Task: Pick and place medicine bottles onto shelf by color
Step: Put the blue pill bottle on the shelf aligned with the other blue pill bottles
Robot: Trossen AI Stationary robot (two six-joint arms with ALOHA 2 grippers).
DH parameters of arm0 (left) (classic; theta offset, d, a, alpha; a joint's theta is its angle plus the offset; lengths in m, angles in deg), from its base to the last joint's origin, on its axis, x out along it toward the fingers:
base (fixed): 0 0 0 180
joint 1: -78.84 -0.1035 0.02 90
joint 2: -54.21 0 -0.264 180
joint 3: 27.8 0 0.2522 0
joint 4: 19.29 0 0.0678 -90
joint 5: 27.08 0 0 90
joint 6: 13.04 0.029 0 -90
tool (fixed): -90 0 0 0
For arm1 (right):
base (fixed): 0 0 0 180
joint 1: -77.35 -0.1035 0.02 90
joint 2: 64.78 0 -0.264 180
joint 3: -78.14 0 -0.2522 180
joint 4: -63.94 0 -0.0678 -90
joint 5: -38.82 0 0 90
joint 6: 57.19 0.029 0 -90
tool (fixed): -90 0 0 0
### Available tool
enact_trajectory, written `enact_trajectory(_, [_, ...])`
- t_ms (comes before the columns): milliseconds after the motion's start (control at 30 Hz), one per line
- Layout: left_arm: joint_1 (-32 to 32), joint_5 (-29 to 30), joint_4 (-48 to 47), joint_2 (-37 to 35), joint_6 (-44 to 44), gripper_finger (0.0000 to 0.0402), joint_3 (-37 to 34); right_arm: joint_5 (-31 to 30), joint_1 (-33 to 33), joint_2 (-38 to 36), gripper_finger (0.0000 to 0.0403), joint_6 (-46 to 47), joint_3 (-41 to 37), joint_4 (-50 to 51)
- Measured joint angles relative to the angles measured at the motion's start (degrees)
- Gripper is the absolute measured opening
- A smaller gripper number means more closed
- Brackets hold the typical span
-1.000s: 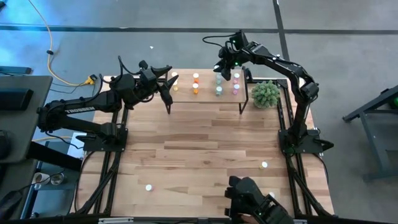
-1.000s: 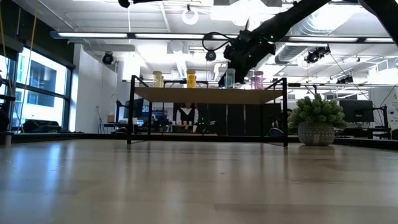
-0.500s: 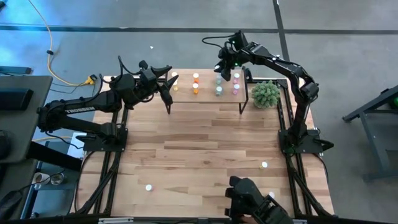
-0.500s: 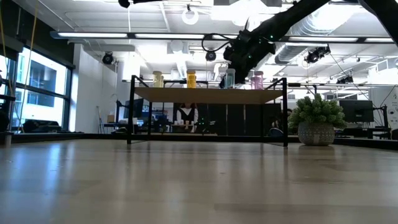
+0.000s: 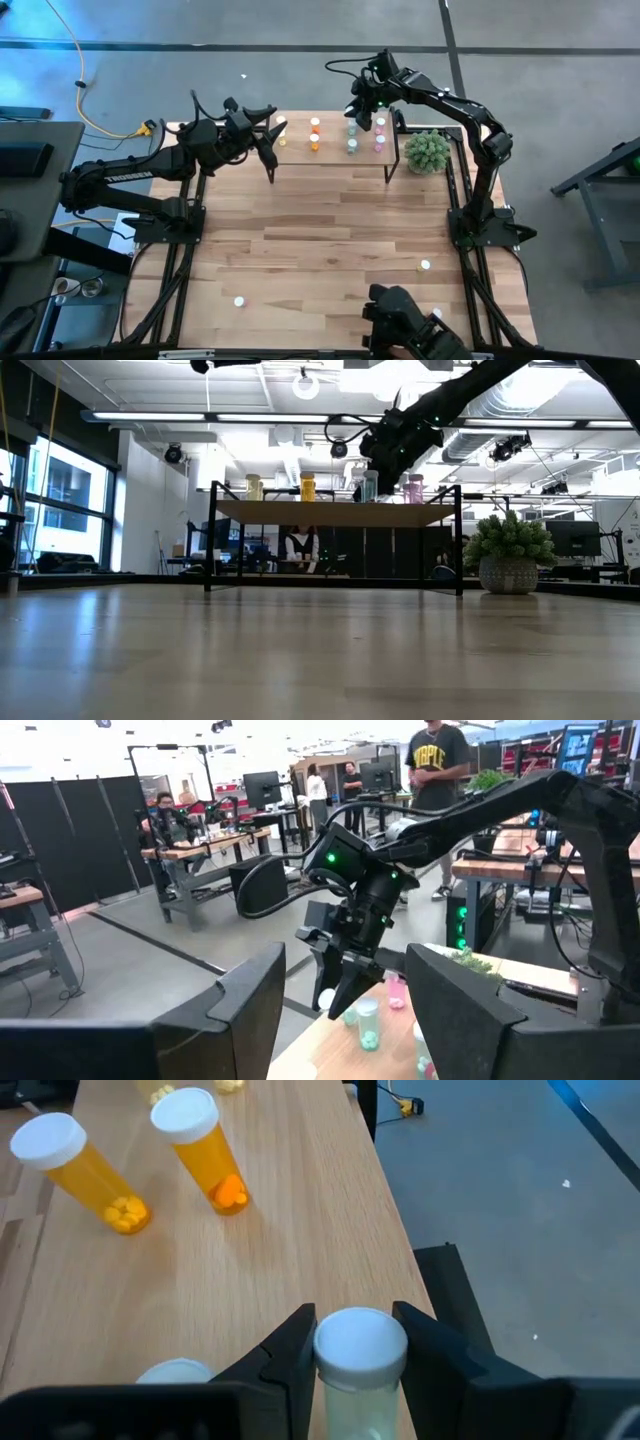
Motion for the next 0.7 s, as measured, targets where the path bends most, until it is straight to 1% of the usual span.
enact_trajectory(100, [0.0, 0.0, -0.4, 0.0, 0.0, 0.0196, 0.0, 0.0, 0.0, 0.0, 0.0101, 0.1, 0.0, -0.5])
enact_trajectory(267, [0.0, 0.0, -0.4, 0.0, 0.0, 0.0196, 0.0, 0.2, 0.2, -0.3, 0.0106, 1.6, 0.0, -3.1])
enact_trajectory(433, [0.0, -0.2, -0.4, 0.0, -0.1, 0.0196, 0.0, 0.3, 0.2, -2.9, 0.0105, 3.2, 0.0, -5.4])
enact_trajectory(533, [0.0, -2.0, -0.6, 0.0, -0.8, 0.0196, 0.0, 0.8, 0.1, -5.0, 0.0105, 4.1, 0.0, -7.2])
enact_trajectory(600, [0.0, -2.8, -0.9, 0.0, -1.7, 0.0196, 0.0, 3.0, 0.1, -6.6, 0.0105, 5.4, 0.0, -9.5])
enact_trajectory(700, [0.0, -2.8, -1.5, 0.0, -3.5, 0.0196, 0.0, 7.9, -0.2, -8.2, 0.0104, 9.2, 0.0, -14.1])
